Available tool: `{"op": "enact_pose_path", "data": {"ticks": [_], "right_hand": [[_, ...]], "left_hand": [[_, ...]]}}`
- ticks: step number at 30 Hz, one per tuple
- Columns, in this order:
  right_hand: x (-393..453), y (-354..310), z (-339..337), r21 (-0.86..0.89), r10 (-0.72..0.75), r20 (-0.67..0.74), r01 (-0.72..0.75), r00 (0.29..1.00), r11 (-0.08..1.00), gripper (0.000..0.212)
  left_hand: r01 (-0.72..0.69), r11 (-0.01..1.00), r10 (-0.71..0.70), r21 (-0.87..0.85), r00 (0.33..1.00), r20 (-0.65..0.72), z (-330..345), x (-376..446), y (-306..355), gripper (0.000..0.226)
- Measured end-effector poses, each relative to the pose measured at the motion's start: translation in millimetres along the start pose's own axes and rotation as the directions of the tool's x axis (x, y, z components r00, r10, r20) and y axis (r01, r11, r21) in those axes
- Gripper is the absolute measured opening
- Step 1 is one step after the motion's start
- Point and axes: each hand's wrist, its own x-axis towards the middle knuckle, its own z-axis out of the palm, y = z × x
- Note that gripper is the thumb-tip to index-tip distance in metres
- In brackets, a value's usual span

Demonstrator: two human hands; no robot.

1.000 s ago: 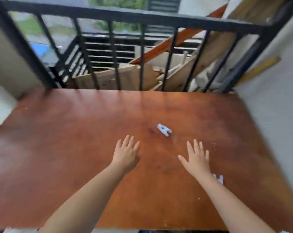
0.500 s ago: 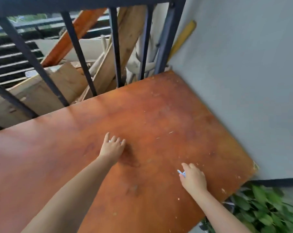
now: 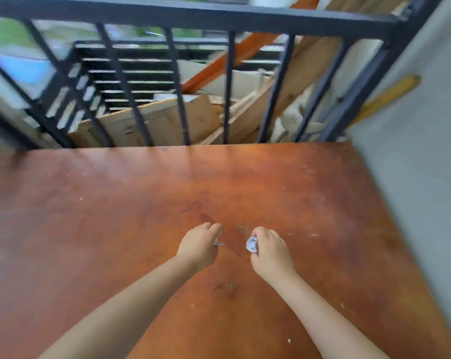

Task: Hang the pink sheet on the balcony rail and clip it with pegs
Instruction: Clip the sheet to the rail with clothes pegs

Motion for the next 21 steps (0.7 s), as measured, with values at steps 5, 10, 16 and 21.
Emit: {"op": "enact_pose_path", "data": {"ticks": [5,10,16,21], "right_hand": [[-7,-48,6,0.113,-0.367,0.062,0.359,0.928,0.926,0.037],[-65,-138,38,0.224,-0.712,0.189,0.677,0.676,0.702,0.035],[-241,-239,107,0.381,-0.925,0.379,0.91,0.012,0.167,0.029],[-444,-273,157,0.551,-0.842,0.401,0.829,-0.362,-0.094,0.033]], "left_hand": [[0.284,0.843,-0.434,-0.457,0.862,-0.264,7,-112,-14,0.028],[0.418,0.553,-0.81,-0.721,0.473,-0.347,32,-261,-26,0.036],[0.394,0.235,-0.956,-0.889,-0.072,-0.285,108,-475,17,0.076],[0.395,-0.041,-0.915,-0.918,-0.384,-0.124,188,-658,98,0.063]]}}
